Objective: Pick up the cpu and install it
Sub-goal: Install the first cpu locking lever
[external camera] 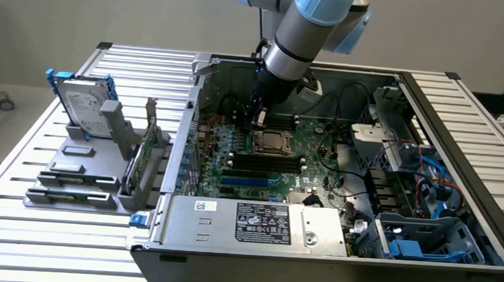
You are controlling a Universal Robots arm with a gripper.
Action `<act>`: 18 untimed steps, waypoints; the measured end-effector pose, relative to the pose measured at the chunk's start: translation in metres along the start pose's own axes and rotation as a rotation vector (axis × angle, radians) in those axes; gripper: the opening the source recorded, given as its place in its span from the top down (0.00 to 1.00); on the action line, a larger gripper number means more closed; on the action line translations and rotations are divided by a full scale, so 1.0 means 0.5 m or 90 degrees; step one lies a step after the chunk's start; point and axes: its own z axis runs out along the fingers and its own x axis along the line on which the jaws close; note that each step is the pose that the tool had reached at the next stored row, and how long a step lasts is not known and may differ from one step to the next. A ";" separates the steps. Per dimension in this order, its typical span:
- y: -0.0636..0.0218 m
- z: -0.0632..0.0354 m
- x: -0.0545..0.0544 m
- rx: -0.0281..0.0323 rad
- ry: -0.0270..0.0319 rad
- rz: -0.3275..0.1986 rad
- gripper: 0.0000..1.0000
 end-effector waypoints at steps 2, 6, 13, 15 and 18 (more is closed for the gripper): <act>0.000 0.000 0.000 0.0000 0.0000 0.000 0.89; -0.023 0.005 -0.001 -0.0001 0.0020 0.000 0.89; -0.058 -0.004 -0.001 -0.0005 0.0179 0.008 0.89; -0.060 -0.007 -0.001 -0.0014 0.0210 0.017 0.89; -0.060 -0.010 0.000 -0.0054 0.0273 0.036 0.89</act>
